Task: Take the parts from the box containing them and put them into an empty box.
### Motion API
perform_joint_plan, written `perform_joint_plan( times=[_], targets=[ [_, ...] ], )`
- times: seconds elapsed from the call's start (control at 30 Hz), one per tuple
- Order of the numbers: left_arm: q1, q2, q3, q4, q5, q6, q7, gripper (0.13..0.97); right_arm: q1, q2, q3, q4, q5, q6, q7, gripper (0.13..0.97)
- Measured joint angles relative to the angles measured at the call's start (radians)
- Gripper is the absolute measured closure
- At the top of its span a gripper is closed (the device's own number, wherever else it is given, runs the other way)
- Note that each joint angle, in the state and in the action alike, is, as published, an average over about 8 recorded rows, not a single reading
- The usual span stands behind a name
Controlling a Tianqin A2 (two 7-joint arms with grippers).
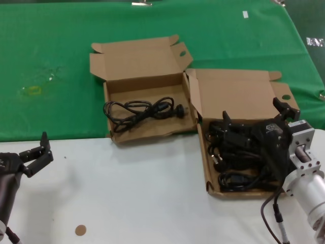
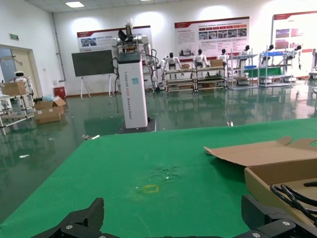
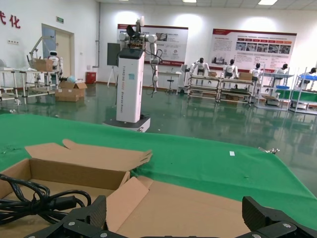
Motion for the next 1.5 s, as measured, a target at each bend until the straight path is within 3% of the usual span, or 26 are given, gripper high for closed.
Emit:
perform_joint_plan(
  times=[1.5],
  targets=[
    [0.0,0.0,0.0,0.0,0.0,0.0,0.0,0.132,0.0,0.0,0.0,0.0,0.0,0.0,0.0,0.129]
  ],
)
